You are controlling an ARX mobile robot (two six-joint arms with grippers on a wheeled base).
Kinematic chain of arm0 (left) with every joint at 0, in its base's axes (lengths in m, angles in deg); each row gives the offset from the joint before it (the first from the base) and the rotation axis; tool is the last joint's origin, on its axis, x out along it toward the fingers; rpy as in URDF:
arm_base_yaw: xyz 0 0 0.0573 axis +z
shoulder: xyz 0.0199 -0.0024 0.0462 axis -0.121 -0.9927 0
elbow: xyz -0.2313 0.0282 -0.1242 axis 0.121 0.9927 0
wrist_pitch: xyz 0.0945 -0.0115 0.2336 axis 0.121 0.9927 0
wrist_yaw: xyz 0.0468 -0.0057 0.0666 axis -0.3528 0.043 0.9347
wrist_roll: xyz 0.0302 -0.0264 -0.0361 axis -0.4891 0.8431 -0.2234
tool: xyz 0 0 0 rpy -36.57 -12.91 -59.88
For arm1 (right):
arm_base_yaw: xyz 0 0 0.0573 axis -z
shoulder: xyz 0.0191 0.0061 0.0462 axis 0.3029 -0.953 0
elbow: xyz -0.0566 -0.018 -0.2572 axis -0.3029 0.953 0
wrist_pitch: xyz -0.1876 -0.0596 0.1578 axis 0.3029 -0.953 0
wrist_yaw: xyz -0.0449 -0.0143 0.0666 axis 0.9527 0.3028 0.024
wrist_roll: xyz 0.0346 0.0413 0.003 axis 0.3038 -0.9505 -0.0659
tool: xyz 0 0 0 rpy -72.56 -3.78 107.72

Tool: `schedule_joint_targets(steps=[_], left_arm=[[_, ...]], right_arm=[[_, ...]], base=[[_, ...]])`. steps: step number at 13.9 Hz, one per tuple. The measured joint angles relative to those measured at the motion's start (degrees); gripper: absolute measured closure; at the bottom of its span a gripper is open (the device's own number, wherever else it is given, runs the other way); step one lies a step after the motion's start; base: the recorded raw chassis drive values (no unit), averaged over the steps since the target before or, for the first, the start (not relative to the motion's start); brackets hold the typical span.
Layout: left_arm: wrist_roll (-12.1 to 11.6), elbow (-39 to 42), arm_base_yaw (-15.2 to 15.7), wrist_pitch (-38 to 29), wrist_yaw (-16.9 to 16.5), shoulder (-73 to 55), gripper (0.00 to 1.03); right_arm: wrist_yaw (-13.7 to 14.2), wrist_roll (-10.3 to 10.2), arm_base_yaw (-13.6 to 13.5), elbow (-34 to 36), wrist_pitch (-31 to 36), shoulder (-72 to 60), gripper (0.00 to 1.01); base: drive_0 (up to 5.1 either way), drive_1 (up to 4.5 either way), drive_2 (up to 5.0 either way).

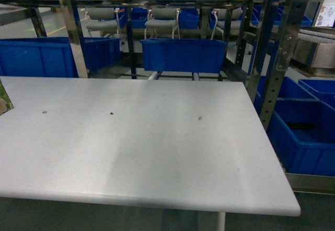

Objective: Move flower gift bag to table near conveyor

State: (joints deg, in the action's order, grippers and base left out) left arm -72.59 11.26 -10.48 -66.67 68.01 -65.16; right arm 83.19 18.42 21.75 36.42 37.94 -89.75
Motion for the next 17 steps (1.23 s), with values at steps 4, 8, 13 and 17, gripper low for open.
schedule_joint_targets(steps=[4,8,13,17], left_arm=[[0.00,0.00,0.00,0.00,-0.02,0.02,1.01],[0.00,0.00,0.00,-0.02,0.00,0.09,1.01],[0.00,0.00,0.00,0.02,0.00,0.02,1.01],[0.00,0.00,0.00,0.00,0.00,0.02,1.01]], right_arm=[[0.02,0.00,0.02,0.00,-0.04,0.04,0.99],[0.02,0.00,0.00,0.00,0.02,0.11,0.99],[0.02,0.00,0.00,0.00,-0.04,0.00,0.99],[0.00,0.00,0.00,0.00,-0.02,-0.02,0.99]], base=[[-4.7,3.73,1.0],[-4.6,3.87,0.9],[-4.5,4.01,0.8],[-4.6,3.99,0.6]])
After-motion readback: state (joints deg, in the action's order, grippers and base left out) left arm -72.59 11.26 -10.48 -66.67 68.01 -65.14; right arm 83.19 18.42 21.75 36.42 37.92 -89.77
